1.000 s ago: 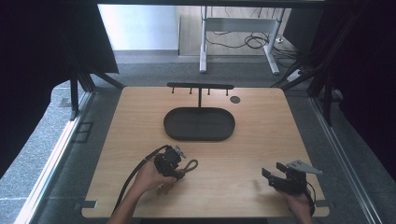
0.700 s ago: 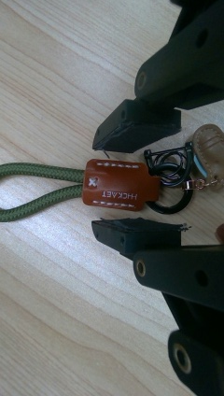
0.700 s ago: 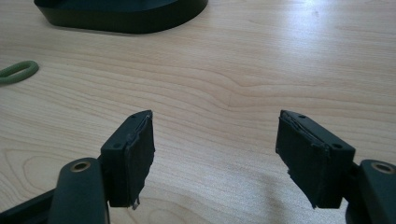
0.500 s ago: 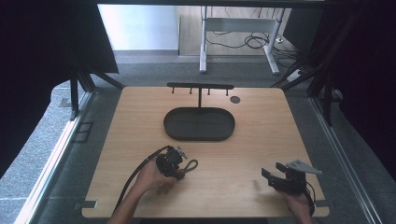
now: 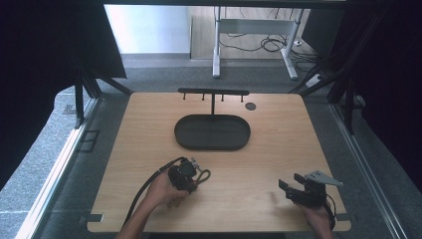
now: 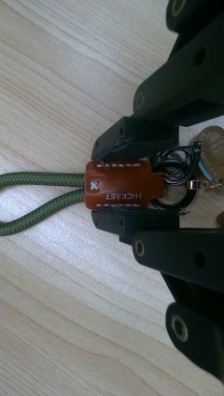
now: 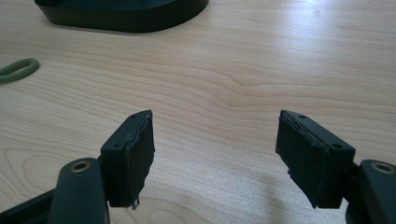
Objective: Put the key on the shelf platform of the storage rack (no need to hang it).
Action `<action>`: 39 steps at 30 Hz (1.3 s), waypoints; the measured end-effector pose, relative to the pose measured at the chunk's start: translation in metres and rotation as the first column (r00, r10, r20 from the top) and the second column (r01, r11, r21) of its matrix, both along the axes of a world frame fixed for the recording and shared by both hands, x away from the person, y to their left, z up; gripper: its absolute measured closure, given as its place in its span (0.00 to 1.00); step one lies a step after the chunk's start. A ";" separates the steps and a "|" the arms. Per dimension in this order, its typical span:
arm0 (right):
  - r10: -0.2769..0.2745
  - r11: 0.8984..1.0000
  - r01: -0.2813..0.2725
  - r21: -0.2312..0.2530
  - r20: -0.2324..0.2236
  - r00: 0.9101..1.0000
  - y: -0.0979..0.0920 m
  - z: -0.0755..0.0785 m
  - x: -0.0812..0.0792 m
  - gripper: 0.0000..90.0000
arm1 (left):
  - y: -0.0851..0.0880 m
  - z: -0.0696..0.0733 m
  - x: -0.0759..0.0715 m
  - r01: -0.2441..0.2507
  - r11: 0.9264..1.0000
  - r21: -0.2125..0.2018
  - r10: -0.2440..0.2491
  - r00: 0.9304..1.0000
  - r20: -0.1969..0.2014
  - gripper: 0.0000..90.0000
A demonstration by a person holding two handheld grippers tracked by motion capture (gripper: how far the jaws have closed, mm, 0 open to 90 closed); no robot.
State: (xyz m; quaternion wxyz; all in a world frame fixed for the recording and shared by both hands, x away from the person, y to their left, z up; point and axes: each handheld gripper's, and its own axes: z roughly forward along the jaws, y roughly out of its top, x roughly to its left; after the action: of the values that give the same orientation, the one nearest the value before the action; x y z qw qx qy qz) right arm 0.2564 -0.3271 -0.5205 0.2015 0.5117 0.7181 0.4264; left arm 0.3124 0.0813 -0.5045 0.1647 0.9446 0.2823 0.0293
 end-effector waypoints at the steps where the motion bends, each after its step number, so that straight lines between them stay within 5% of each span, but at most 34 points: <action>1: -0.002 1.000 0.002 0.001 -0.001 1.000 0.000 0.000 0.000 0.31 | 0.000 0.000 0.000 0.001 1.000 0.002 -0.001 1.000 0.002 0.74; 18: -0.017 1.000 0.017 -0.001 -0.010 1.000 -0.003 -0.001 0.000 0.32 | 0.023 0.049 0.003 -0.010 0.991 -0.132 0.016 0.999 0.042 0.74; 39: -0.022 1.000 0.022 -0.009 -0.022 1.000 -0.003 -0.004 0.001 0.32 | 0.041 0.079 0.009 -0.025 0.980 -0.195 0.038 0.997 0.063 0.74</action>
State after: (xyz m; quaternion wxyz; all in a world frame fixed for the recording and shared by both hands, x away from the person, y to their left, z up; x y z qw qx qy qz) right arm 0.2576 -0.3299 -0.5242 0.2007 0.5234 0.7165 0.4152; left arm 0.3218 0.1228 -0.4258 0.2650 0.9179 0.2932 0.0356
